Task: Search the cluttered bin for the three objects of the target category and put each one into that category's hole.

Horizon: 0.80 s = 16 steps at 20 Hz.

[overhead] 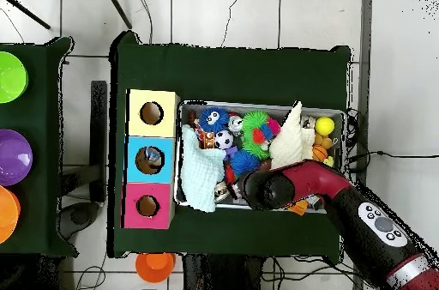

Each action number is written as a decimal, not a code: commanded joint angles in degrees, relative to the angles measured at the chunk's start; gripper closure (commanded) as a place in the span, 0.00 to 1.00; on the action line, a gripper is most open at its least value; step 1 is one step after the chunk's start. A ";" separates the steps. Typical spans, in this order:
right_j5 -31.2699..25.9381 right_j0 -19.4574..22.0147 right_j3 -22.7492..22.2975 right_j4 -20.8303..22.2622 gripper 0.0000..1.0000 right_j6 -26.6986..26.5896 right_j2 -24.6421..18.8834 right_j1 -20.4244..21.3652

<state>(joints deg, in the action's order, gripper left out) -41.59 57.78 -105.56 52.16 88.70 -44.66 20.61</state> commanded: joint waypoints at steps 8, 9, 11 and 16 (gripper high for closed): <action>-1.87 -4.23 0.11 7.36 0.00 -12.46 3.60 1.95; -1.69 -4.39 0.00 7.85 0.00 -12.36 3.77 2.54; -0.93 -4.48 -0.32 8.58 0.00 -11.93 3.76 3.94; 1.32 -5.23 -0.10 10.06 0.00 -10.16 3.05 6.42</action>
<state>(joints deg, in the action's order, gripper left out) -41.60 53.59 -105.97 57.93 88.70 -43.87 24.14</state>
